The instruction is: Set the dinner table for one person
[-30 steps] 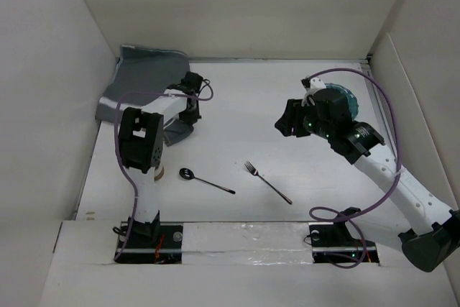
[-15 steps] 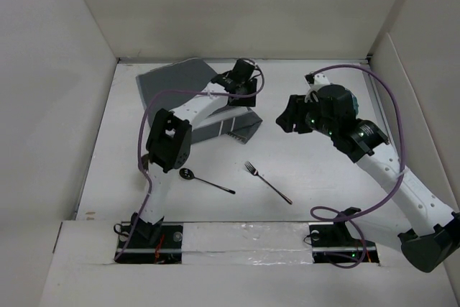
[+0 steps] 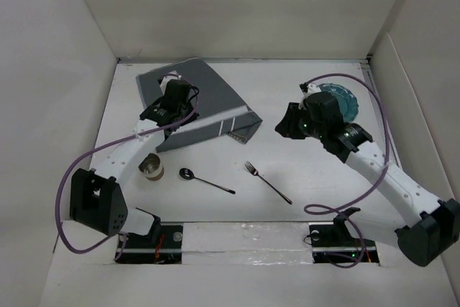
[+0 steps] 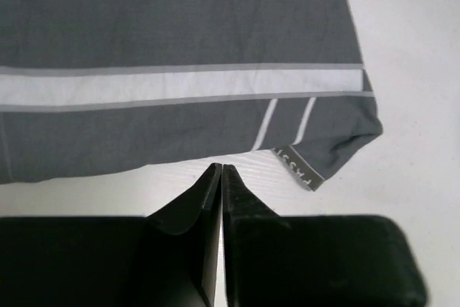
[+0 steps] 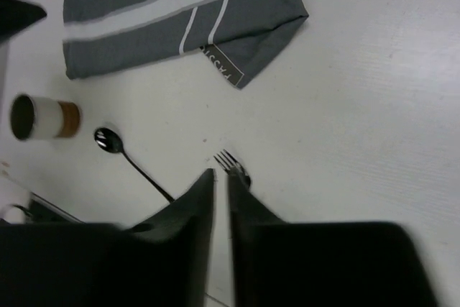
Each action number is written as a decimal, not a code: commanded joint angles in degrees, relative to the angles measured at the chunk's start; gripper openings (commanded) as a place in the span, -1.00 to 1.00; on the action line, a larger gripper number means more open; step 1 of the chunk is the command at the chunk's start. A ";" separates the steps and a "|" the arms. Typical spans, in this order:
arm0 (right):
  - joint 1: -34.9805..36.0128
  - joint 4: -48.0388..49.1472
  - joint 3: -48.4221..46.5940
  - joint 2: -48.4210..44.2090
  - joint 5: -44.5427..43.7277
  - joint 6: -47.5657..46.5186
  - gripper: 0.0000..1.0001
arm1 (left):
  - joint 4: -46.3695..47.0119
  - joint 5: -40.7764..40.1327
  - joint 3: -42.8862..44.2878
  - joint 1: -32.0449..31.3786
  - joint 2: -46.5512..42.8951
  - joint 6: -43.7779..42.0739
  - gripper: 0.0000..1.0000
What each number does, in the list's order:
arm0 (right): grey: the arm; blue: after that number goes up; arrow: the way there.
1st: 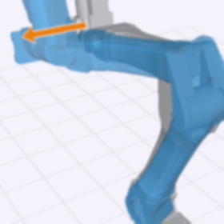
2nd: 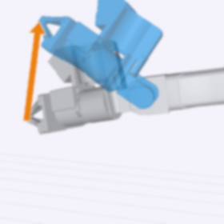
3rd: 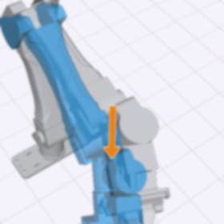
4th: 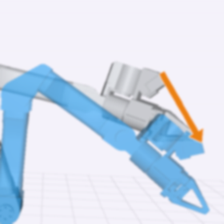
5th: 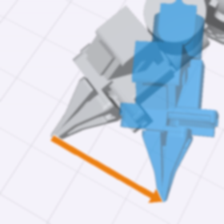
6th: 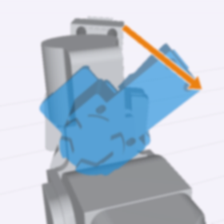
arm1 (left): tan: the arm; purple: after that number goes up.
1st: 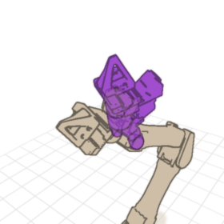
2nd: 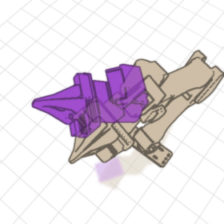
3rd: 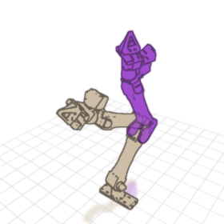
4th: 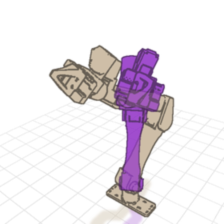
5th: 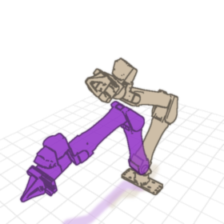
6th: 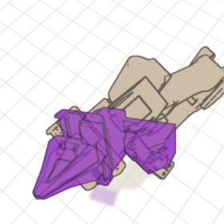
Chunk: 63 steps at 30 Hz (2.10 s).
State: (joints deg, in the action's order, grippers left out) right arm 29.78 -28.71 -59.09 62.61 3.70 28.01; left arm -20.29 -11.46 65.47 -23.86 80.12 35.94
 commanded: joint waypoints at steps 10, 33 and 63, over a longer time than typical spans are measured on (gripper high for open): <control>-6.04 13.67 -9.81 32.12 4.29 11.09 0.30 | 2.38 8.40 -1.06 21.57 6.09 -4.47 0.06; -4.82 18.08 -17.02 54.02 7.20 21.82 -0.47 | 2.19 10.23 14.06 24.65 33.96 -8.43 -0.43; -13.70 14.12 -2.17 32.94 0.77 12.95 -0.66 | 1.81 2.51 24.66 4.62 18.62 -6.43 -1.00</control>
State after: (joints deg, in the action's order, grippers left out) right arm 15.81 -15.44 -60.14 99.44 3.38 42.24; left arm -22.39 -3.68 96.77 -16.14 116.36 27.59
